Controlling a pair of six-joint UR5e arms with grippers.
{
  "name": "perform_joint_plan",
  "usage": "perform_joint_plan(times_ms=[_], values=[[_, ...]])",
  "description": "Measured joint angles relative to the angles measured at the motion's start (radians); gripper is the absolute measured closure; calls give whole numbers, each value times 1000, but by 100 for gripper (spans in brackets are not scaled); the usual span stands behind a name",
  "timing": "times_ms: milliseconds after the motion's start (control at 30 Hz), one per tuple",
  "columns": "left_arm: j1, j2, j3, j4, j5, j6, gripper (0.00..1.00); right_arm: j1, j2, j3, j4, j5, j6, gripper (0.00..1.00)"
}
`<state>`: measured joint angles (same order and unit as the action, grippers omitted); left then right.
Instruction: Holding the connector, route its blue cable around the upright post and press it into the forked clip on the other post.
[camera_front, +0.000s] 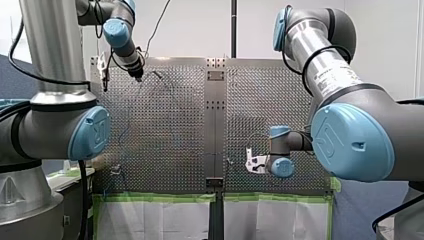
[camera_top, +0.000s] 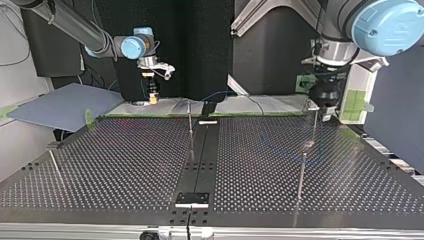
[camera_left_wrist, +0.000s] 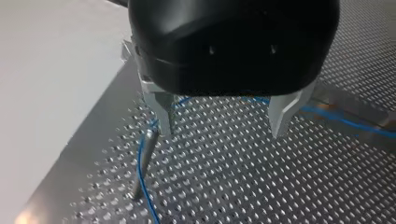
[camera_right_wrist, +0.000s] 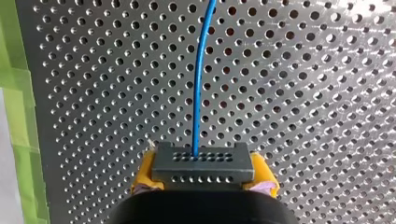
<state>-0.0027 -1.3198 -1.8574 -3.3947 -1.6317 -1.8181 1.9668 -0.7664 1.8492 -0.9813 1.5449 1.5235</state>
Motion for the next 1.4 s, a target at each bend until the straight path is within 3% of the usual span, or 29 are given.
perform_joint_plan(times_ms=[267, 567, 1400], values=[[-5, 2, 0, -70, -63, 70, 0, 1, 0, 0, -1, 0, 0, 99], [-5, 10, 0, -123, -72, 134, 0, 0, 0, 0, -2, 0, 0, 99], [1, 21, 1, -115, -83, 121, 0, 0, 0, 0, 0, 0, 0, 99]])
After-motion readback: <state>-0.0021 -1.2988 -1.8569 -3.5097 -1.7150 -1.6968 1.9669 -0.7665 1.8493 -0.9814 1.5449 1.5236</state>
